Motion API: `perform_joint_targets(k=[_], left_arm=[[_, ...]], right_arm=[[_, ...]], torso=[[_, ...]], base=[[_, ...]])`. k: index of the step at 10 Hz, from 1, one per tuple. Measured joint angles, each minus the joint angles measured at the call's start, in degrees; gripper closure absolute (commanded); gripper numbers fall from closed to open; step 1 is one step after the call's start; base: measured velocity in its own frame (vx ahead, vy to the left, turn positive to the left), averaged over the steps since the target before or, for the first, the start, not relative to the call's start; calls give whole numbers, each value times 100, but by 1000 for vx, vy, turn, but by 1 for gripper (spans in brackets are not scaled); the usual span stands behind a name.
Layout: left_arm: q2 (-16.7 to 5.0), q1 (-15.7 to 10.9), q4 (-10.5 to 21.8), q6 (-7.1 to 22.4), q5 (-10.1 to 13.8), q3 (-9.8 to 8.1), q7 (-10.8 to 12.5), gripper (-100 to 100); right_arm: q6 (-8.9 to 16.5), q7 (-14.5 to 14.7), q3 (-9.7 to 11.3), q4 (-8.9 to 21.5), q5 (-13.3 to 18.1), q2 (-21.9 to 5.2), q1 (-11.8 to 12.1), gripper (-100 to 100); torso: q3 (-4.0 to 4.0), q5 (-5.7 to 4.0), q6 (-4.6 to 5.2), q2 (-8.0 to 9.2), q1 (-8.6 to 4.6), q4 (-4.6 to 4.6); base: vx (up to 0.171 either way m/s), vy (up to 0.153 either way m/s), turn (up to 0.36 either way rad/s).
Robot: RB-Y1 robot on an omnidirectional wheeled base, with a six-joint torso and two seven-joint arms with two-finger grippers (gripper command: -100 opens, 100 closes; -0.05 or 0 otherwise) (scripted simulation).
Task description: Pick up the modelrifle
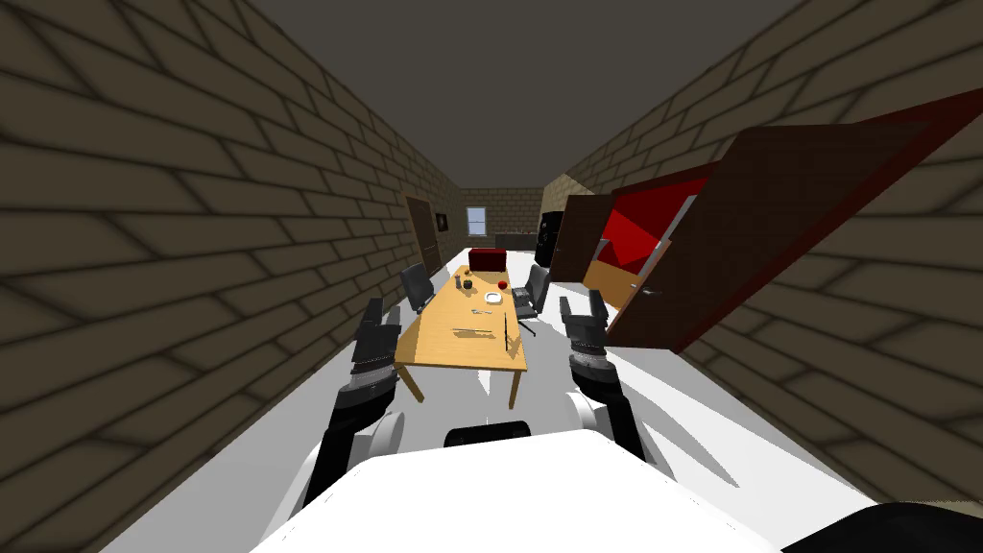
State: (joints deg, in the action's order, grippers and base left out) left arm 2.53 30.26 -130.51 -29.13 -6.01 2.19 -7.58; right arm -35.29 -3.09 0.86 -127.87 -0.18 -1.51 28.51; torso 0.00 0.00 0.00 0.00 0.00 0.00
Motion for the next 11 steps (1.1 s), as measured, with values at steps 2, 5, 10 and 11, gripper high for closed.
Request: perform_joint_targets(k=[2, 5, 10, 11], left_arm=[[0, -1, 0, 0, 0, 0, 0, 0], [0, -1, 0, 0, 0, 0, 0, 0], [0, 0, 0, 0, 0, 0, 0, 0], [0, 0, 0, 0, 0, 0, 0, 0]], right_arm=[[133, 104, -25, 175, 24, -192, -74, -100], [551, 364, -46, 446, 86, -419, -257, -100], [1387, 886, -145, 1212, 175, -927, -719, -100], [1501, 945, -163, 1346, 177, -994, -788, -100]], torso=[[4, -1, -1, 8, -3, 2], [6, -1, -1, 11, -4, 2], [3, 0, 0, 5, -1, 1], [2, 0, 1, 3, -2, 1]], base=[[-30, -7, 91], [-34, -3, 109], [-23, 4, 109], [-6, 5, 86]])
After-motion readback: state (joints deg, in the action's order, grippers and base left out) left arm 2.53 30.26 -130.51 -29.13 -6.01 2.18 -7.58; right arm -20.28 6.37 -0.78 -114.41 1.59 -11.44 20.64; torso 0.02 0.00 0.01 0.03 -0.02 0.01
